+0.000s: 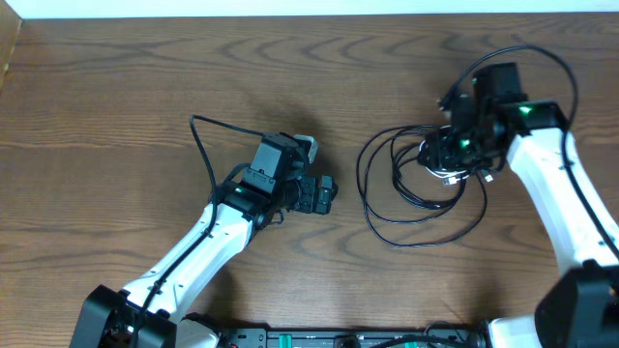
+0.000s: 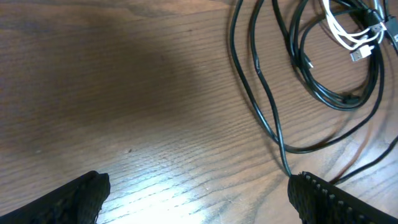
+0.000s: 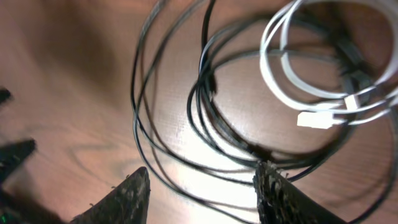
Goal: Untangle cables
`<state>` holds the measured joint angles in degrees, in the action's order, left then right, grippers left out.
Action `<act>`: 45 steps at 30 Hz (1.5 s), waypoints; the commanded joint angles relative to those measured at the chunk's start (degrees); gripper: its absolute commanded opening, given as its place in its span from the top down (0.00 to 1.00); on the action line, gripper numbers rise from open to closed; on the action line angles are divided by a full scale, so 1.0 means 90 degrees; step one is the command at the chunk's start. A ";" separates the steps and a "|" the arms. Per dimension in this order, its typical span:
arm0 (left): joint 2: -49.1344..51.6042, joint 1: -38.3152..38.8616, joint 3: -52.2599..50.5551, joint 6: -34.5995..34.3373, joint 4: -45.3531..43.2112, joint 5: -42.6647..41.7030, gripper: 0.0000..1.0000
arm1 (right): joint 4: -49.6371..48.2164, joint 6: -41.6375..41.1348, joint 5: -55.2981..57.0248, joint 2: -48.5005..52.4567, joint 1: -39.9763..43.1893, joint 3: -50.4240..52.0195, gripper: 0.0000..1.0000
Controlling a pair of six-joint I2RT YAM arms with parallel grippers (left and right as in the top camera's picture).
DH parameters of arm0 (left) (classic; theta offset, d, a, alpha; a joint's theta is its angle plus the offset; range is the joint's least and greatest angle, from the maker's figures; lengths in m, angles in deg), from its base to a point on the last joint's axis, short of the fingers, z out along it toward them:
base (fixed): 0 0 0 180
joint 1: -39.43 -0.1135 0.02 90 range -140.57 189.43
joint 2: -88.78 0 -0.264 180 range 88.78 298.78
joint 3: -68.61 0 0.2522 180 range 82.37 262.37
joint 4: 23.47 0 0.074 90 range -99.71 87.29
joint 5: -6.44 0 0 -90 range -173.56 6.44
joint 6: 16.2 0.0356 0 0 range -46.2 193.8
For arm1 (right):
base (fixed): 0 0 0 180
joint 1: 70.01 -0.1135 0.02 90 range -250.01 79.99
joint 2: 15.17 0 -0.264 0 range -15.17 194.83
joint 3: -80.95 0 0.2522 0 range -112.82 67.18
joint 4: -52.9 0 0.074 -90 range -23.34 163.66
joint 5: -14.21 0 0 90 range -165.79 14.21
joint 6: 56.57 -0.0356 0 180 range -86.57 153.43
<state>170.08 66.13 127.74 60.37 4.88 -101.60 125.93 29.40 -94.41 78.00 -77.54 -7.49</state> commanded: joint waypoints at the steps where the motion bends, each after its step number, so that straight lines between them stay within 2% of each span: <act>1: -0.0007 -0.0012 0.0017 0.0080 0.0019 0.0136 0.04 | 0.0187 0.0454 -0.0090 0.0342 -0.0328 -0.0017 0.49; 12: -0.0007 -0.0012 0.0015 0.0080 0.0022 0.0134 0.04 | 0.0233 0.0886 0.1583 0.1396 -0.1428 0.0007 0.51; 23: -0.0007 -0.0012 0.0015 0.0080 0.0022 0.0134 0.04 | -0.0515 0.0879 0.2064 0.1768 -0.1778 0.0374 0.56; 24: -0.0007 -0.0012 0.0015 0.0080 0.0022 0.0134 0.04 | -0.0661 0.0877 0.2076 0.1768 -0.1792 0.0466 0.64; 29: -0.0007 -0.0012 0.0015 0.0080 0.0019 0.0134 0.04 | -0.0697 0.0814 0.2076 0.1768 -0.1795 0.0481 0.76; 36: -0.0007 -0.0012 0.0015 0.0080 0.0019 0.0131 0.04 | -0.0687 0.0811 0.2047 0.1768 -0.1795 0.0612 0.75; 41: -0.0007 -0.0012 0.0015 0.0080 0.0019 0.0131 0.04 | -0.0828 0.0811 0.2001 0.1768 -0.1795 0.0882 0.78; 42: -0.0007 -0.0012 0.0015 0.0080 0.0019 0.0131 0.04 | -0.0855 0.0809 0.1999 0.1768 -0.1795 0.0920 0.82; 44: -0.0007 -0.0012 0.0015 0.0080 0.0017 0.0131 0.04 | -0.0894 0.0758 0.1994 0.1768 -0.1795 0.0933 0.96; 45: -0.0007 -0.0012 0.0015 0.0080 0.0017 0.0131 0.04 | -0.0945 0.0682 0.2001 0.1766 -0.1795 0.0928 0.99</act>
<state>170.08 66.13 127.74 60.39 5.03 -101.21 118.10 36.79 -76.22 93.23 -93.34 0.49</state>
